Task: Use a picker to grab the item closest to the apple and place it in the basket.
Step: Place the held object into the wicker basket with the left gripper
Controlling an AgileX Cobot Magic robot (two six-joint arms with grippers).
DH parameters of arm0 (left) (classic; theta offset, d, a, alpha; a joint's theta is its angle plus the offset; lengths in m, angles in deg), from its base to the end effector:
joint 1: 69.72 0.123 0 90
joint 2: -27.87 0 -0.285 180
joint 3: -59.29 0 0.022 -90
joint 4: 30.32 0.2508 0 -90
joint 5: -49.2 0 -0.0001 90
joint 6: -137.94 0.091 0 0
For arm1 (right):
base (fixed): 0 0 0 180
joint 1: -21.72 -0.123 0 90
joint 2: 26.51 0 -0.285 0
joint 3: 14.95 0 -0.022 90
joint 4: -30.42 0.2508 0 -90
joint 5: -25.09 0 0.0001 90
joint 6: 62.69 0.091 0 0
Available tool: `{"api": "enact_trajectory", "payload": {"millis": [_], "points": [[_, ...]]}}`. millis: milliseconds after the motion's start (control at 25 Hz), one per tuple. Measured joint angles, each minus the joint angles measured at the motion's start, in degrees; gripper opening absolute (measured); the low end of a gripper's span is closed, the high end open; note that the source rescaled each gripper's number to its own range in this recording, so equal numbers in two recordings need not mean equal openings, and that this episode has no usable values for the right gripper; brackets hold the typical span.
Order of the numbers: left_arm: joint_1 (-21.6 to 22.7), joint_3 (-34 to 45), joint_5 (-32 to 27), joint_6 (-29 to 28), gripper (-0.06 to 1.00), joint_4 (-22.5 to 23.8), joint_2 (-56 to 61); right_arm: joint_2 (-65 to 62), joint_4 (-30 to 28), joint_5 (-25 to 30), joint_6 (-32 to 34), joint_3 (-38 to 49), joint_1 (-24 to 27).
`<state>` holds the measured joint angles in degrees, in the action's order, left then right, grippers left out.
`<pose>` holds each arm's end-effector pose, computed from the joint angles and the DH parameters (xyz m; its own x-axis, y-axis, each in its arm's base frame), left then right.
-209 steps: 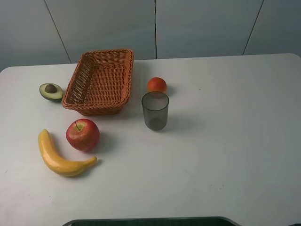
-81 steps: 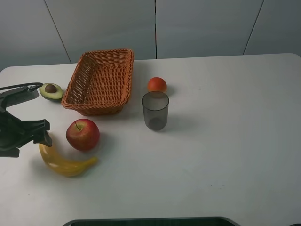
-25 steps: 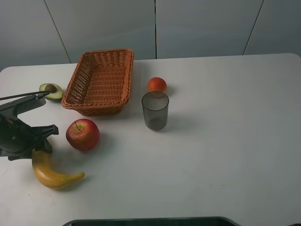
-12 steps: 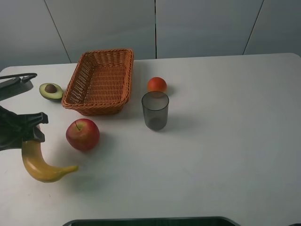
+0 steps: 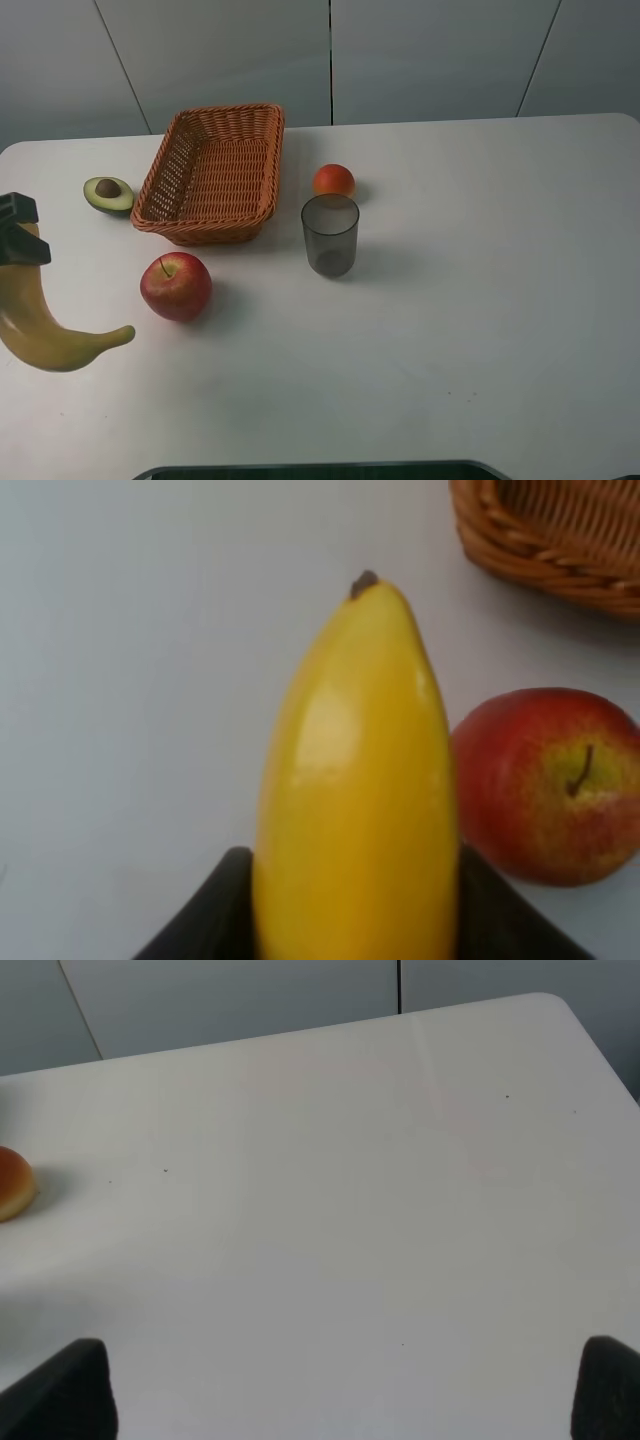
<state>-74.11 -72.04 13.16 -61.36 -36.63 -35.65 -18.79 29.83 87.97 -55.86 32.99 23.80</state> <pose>0.1605 -0.0182 0.2266 -0.8162 -0.3509 -0.4590 -0.2491 0.9305 -0.2686 -0.0079 -0.0005 0.2774 -0.4692 0.1314 -0.8732 0.0986 0.9905 0.0960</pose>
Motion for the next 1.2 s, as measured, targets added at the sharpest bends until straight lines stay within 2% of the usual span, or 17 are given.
{"api": "enact_trajectory", "payload": {"millis": [160,360,520,760,880,1000,1200], "points": [[0.0,-4.9,-3.0,1.3,0.03,0.0,3.1,0.0,0.0,0.0,0.0,0.0,0.0],[0.0,-9.7,-1.0,4.9,0.03,0.0,1.6,0.0,0.0,0.0,0.0,0.0,0.0],[0.0,-10.0,3.9,9.0,0.03,-2.3,-2.0,0.0,0.0,0.0,0.0,0.0,0.0],[0.0,-10.0,12.6,18.9,0.03,-11.4,-6.6,0.0,0.0,0.0,0.0,0.0,0.0],[0.0,-10.0,16.8,22.5,0.03,-14.3,-7.7,0.0,0.0,0.0,0.0,0.0,0.0],[0.0,-10.0,20.4,24.6,0.03,-16.0,-8.8,0.0,0.0,0.0,0.0,0.0,0.0],[-0.1,-10.0,24.9,26.1,0.03,-16.2,-11.3,0.0,0.0,0.0,0.0,0.0,0.0]]}}
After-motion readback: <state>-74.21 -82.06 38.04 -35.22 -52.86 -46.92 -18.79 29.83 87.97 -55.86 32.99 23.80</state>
